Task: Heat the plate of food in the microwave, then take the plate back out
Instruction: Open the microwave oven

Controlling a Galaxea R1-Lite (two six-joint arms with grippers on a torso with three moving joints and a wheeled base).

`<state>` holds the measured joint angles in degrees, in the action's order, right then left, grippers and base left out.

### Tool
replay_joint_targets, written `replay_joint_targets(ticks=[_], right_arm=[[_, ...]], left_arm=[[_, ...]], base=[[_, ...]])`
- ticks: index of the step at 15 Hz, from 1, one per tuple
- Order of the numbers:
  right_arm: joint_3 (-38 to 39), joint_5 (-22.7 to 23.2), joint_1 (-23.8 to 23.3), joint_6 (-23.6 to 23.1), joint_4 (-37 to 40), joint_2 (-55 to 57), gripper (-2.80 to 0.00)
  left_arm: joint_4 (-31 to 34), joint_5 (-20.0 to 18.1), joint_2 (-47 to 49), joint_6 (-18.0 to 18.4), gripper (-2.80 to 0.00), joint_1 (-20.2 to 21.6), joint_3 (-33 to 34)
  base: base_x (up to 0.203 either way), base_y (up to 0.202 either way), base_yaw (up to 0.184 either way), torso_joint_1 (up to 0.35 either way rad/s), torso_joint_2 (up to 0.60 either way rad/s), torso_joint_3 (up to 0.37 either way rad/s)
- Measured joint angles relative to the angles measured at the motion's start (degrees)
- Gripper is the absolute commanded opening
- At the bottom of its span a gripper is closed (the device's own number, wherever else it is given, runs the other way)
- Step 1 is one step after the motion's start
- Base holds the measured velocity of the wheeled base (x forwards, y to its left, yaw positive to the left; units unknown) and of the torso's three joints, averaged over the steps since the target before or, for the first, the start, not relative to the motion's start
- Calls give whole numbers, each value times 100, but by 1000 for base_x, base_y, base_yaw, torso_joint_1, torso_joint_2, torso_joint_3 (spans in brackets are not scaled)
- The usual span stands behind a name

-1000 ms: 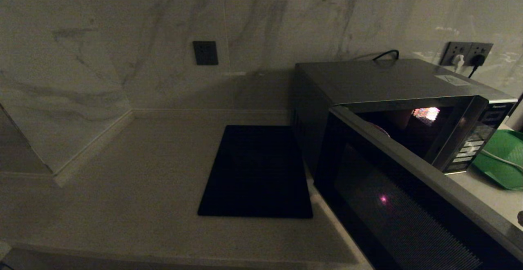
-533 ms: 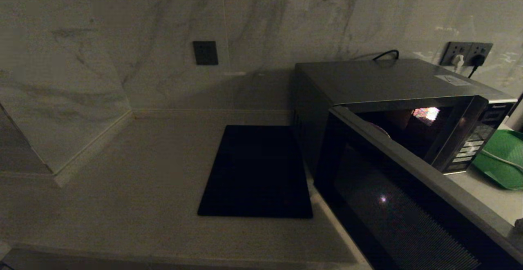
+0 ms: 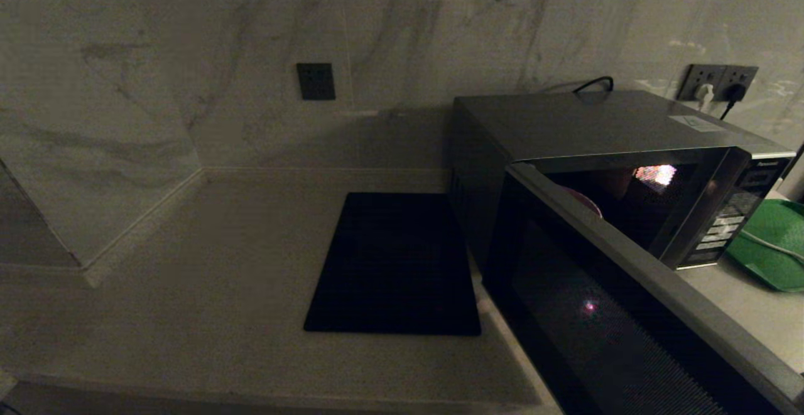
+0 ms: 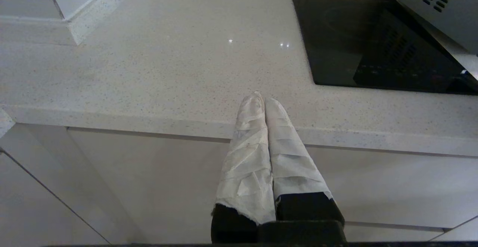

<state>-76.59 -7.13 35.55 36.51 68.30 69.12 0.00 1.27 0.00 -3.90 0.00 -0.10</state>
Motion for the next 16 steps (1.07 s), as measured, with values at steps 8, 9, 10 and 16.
replay_joint_targets(ticks=[8,9,10,16], right_arm=[[-244,943,630,-524,-11,-134,-280],[-337,1220,649,-546,-13,-132,-280],[-391,1423,667,-614,-22,-134,-280],[-269,1233,704,-751,-23,-175,-280]], left_arm=[[0,2,0,-1,-280,0,0],[0,1,0,0,-280,0,0],[0,2,0,-1,-280,0,0],[0,2,0,-1,-280,0,0]], base=[[0,0,0,0,0,0],[0,0,0,0,0,0],[0,0,0,0,0,0],[0,0,0,0,0,0]])
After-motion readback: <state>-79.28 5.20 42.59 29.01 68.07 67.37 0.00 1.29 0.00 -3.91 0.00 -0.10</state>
